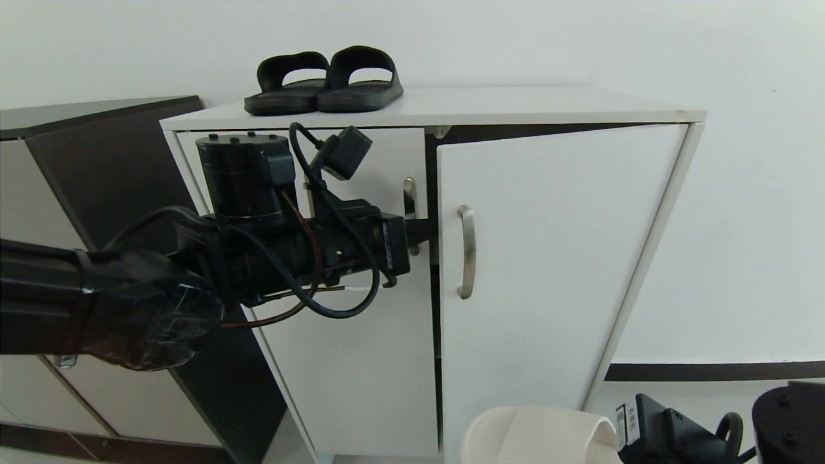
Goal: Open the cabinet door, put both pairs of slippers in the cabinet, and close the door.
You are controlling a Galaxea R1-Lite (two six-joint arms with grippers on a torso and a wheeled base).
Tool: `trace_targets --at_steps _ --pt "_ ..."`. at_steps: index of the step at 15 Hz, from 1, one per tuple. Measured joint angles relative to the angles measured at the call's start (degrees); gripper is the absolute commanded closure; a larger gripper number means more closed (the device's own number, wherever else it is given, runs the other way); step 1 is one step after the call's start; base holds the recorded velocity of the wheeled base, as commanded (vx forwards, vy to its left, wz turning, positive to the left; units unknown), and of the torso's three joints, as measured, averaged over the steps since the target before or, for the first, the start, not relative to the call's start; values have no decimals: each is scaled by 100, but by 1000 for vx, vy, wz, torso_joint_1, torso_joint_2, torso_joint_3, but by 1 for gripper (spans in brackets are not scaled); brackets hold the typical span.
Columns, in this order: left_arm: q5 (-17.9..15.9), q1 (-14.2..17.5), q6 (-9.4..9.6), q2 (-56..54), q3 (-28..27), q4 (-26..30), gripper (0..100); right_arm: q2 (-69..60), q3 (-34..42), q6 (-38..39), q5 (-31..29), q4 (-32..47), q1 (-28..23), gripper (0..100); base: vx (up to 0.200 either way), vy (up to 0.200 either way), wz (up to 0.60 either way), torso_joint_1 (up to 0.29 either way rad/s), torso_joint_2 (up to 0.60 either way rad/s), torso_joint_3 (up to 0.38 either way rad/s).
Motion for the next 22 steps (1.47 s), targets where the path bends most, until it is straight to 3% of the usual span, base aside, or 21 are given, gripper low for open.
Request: trace_targets --at_steps 3,6,9,13,15,17,20,22 --pt "107 -471 -38 -28 265 -293 100 -133 251 -27 2 1 343 100 -200 0 0 -6 2 -4" --pt "169 -1020 -372 46 221 -468 100 -243 419 -49 2 -16 566 100 -200 0 0 -1 2 2" --pt "332 -1292 -457 390 -22 -816 100 -193 247 41 -340 -16 581 100 -200 0 0 -1 2 2" --pt "1653 -923 -569 322 16 -1130 100 516 -684 1037 -2304 -24 623 100 0 0 0 0 0 0" --pt "2088 -586 -564 -106 325 -1000 100 1019 -1176 1480 -3177 -21 571 100 0 0 0 0 0 0" --pt "2325 -297 -563 -861 1009 -646 100 1499 -1547 1666 -4092 -33 246 100 0 0 0 0 0 0" --pt "2693 -30 -550 -2310 2147 38 100 1852 -1712 1779 -4359 -54 -313 100 0 0 0 0 0 0" --pt "3161 66 -451 -3337 2762 714 100 1941 -1698 1803 -4414 -55 -623 100 0 0 0 0 0 0"
